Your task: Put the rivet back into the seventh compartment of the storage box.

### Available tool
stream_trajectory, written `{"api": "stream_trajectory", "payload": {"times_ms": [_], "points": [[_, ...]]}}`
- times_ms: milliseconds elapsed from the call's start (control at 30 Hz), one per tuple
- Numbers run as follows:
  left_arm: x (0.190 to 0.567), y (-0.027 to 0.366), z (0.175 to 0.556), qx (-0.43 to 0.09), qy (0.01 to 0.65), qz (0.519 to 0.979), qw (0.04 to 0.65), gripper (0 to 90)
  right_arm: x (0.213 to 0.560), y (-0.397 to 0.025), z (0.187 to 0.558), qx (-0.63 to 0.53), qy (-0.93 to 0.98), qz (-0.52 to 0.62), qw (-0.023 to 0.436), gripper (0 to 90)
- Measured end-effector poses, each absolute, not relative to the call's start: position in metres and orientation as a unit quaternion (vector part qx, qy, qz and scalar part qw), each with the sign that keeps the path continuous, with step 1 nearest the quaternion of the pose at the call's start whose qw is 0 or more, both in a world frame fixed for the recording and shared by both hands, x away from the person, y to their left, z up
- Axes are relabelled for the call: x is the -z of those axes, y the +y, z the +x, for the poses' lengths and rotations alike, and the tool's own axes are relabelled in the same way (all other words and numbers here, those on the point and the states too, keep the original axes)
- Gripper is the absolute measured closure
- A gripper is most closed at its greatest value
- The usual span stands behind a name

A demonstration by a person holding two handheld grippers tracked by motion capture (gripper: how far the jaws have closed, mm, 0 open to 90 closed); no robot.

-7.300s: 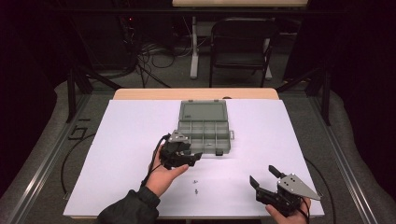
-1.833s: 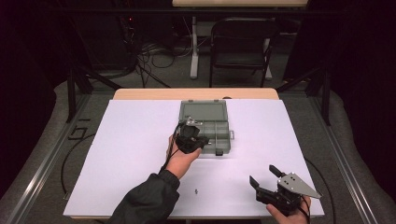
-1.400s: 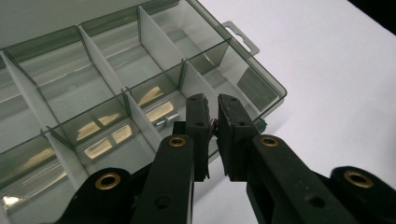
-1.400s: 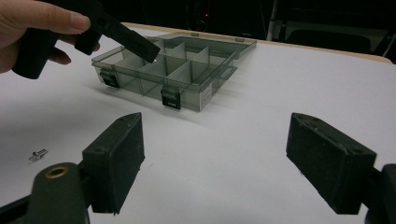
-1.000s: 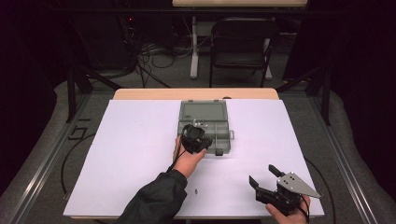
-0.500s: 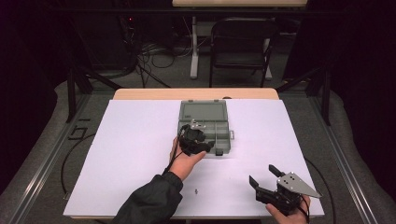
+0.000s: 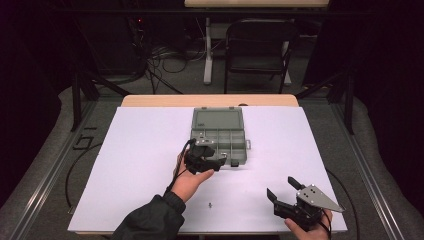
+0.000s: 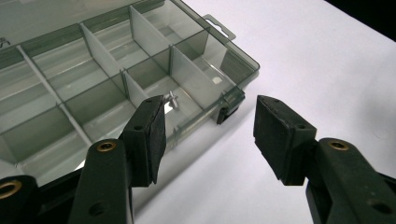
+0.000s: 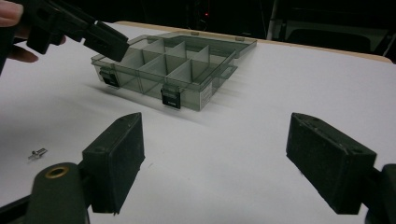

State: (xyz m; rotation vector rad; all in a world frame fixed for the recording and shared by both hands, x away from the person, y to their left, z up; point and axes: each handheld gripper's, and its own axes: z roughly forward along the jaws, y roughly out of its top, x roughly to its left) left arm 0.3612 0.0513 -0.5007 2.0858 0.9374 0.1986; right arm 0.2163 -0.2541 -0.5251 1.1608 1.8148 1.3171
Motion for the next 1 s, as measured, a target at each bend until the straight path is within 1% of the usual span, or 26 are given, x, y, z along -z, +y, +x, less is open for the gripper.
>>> {"api": "stream_trajectory", "payload": {"times_ms": [200,500,833,1000], "points": [[0.502,0.063,0.348,-0.092,0.359,0.835,0.407,44.1,0.525,-0.254,0.216,-0.498,0.685,0.438,0.302,19.0],[0.503,0.078,0.328,-0.079,0.354,0.830,0.424,44.3,0.526,-0.254,0.216,-0.497,0.685,0.439,0.303,19.0],[0.504,0.087,0.306,-0.076,0.334,0.841,0.419,46.5,0.526,-0.253,0.216,-0.498,0.684,0.439,0.302,19.1],[0.509,0.089,0.297,-0.075,0.334,0.840,0.421,46.8,0.526,-0.253,0.216,-0.498,0.684,0.439,0.302,19.0]]}}
